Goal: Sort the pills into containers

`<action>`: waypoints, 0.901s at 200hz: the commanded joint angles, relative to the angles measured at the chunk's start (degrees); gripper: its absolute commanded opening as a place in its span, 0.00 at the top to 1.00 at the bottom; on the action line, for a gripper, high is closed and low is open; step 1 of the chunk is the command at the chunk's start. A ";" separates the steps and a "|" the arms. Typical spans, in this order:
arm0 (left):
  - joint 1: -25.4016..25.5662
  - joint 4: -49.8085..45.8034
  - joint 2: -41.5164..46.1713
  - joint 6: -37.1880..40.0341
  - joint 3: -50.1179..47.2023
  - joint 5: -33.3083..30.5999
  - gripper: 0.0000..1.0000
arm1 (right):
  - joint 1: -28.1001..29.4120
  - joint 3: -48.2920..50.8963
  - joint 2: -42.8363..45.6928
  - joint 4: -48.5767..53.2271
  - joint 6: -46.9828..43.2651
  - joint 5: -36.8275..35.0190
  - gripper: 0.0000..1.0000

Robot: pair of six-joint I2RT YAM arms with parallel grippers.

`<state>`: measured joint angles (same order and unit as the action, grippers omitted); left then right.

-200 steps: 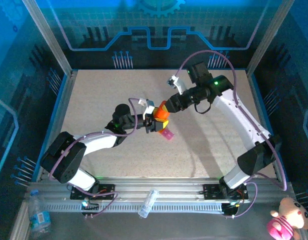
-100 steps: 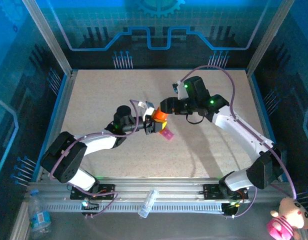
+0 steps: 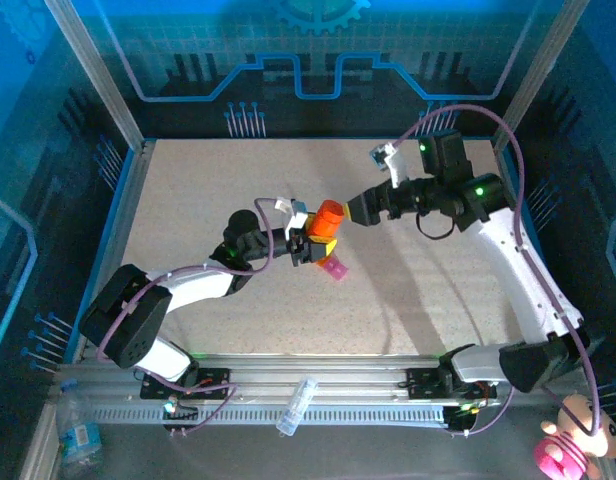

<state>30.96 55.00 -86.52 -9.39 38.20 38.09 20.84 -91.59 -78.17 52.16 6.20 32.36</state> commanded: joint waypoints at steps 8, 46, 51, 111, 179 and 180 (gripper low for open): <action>-0.02 3.71 0.74 -2.07 2.14 4.54 1.00 | 0.94 -10.55 -8.63 13.13 -11.12 2.00 0.12; -0.02 3.63 0.37 -2.92 2.56 5.89 1.00 | 3.44 -17.45 -15.11 18.39 -14.36 1.13 0.12; -0.09 3.71 0.39 -2.92 2.59 5.97 1.00 | 3.75 -17.62 -15.52 18.37 -14.37 1.06 0.13; -0.03 3.44 0.59 -2.89 2.54 5.73 1.00 | 5.26 -16.68 -16.88 18.06 -14.13 0.93 0.41; -0.02 1.72 1.77 -0.21 2.76 1.23 1.00 | 7.24 -1.14 -12.13 4.91 2.89 -4.13 0.62; 0.02 1.66 1.78 -0.11 2.76 1.04 1.00 | 7.31 -0.83 -12.07 4.63 3.44 -4.44 0.62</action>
<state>30.81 52.45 -86.52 -11.92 39.11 42.11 25.85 -99.70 -91.37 62.08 -1.63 32.08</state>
